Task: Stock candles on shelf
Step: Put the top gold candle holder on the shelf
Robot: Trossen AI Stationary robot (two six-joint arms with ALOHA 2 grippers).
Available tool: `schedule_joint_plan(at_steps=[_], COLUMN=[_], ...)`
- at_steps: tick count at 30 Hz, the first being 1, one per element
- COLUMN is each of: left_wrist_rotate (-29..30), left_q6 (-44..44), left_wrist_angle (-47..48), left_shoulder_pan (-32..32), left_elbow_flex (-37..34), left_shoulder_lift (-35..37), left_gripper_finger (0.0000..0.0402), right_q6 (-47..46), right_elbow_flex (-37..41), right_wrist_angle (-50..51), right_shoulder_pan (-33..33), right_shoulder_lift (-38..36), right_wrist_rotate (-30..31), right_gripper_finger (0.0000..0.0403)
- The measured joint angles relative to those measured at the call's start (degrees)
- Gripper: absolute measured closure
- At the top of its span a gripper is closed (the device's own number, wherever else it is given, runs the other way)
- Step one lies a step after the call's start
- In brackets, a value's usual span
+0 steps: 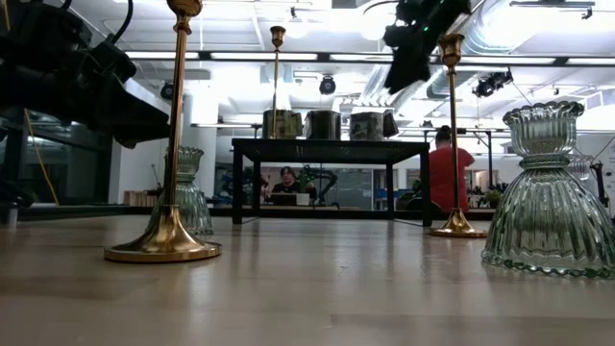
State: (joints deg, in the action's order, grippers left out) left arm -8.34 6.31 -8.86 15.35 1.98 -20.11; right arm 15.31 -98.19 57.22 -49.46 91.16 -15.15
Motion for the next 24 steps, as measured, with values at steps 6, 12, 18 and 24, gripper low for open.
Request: schedule_joint_plan(at_steps=[6, 12, 18, 24], left_wrist_rotate=[0.0, 0.0, 0.0, 0.0], left_q6=[0.0, 0.0, 0.0, 0.0], left_wrist_angle=[0.0, 0.0, 0.0, 0.0], left_shoulder_pan=[0.0, 0.0, 0.0, 0.0], left_elbow_flex=[0.0, 0.0, 0.0, 0.0], left_shoulder_lift=[0.0, 0.0, 0.0, 0.0], left_gripper_finger=[0.0171, 0.0171, 0.0171, 0.0171], right_q6=[-4.4, -8.5, -12.7, -18.0], right_elbow_flex=[0.5, 8.7, 22.8, 37.7], right_wrist_angle=[14.9, 20.8, 18.1, 9.3], right_shoulder_pan=[3.0, 6.5, 11.4, 19.6], right_shoulder_lift=[-4.1, -11.4, -22.3, -31.2], right_wrist_rotate=[0.1, 3.1, 4.6, 4.9], right_gripper_finger=[0.0227, 0.0227, 0.0227, 0.0227])
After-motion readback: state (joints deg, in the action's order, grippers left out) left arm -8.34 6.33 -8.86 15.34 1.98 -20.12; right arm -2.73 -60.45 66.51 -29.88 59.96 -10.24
